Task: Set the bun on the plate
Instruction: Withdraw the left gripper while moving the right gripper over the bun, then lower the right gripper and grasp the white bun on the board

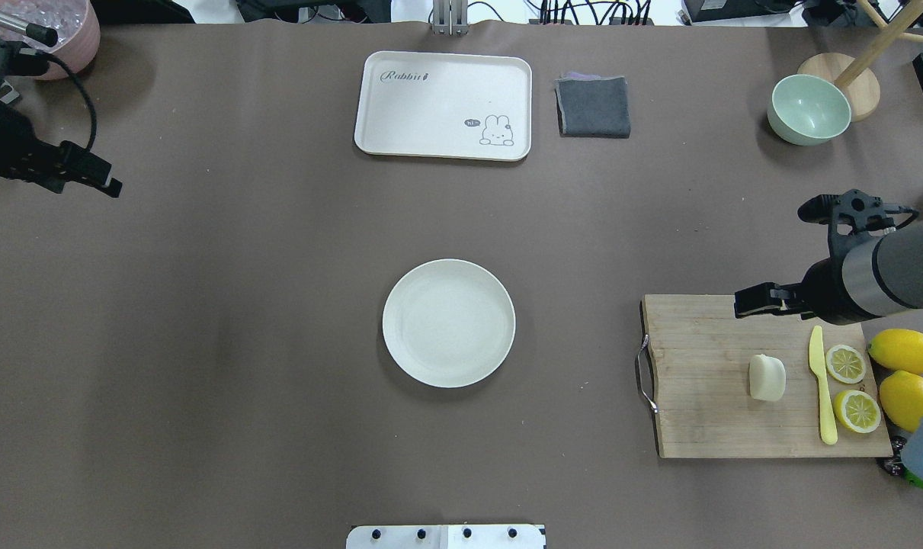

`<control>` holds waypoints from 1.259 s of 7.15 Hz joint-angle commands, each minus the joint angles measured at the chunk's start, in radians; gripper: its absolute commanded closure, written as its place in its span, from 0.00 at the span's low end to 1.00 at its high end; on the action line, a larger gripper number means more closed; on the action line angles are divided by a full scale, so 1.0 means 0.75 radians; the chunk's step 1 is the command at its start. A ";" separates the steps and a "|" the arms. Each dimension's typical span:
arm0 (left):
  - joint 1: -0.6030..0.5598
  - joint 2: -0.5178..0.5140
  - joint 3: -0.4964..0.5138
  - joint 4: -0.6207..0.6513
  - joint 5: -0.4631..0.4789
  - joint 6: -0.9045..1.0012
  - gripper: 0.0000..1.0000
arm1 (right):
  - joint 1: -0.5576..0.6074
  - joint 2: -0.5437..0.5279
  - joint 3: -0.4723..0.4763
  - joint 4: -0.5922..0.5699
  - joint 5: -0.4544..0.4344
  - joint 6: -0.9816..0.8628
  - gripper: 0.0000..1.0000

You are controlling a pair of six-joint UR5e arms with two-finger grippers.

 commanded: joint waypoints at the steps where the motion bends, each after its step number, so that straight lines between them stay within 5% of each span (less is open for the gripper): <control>1: -0.058 0.030 -0.003 0.051 -0.005 0.114 0.03 | -0.105 -0.168 -0.045 0.254 -0.083 0.160 0.00; 2: -0.058 0.030 -0.005 0.051 -0.003 0.114 0.03 | -0.193 -0.156 -0.094 0.270 -0.189 0.212 0.00; 7: -0.060 0.028 -0.003 0.051 0.003 0.114 0.03 | -0.345 -0.129 -0.121 0.274 -0.333 0.304 0.08; 8: -0.060 0.030 -0.005 0.051 0.004 0.114 0.03 | -0.370 -0.133 -0.129 0.272 -0.378 0.330 0.28; 9: -0.060 0.030 -0.005 0.049 0.004 0.114 0.03 | -0.372 -0.133 -0.129 0.270 -0.372 0.335 0.64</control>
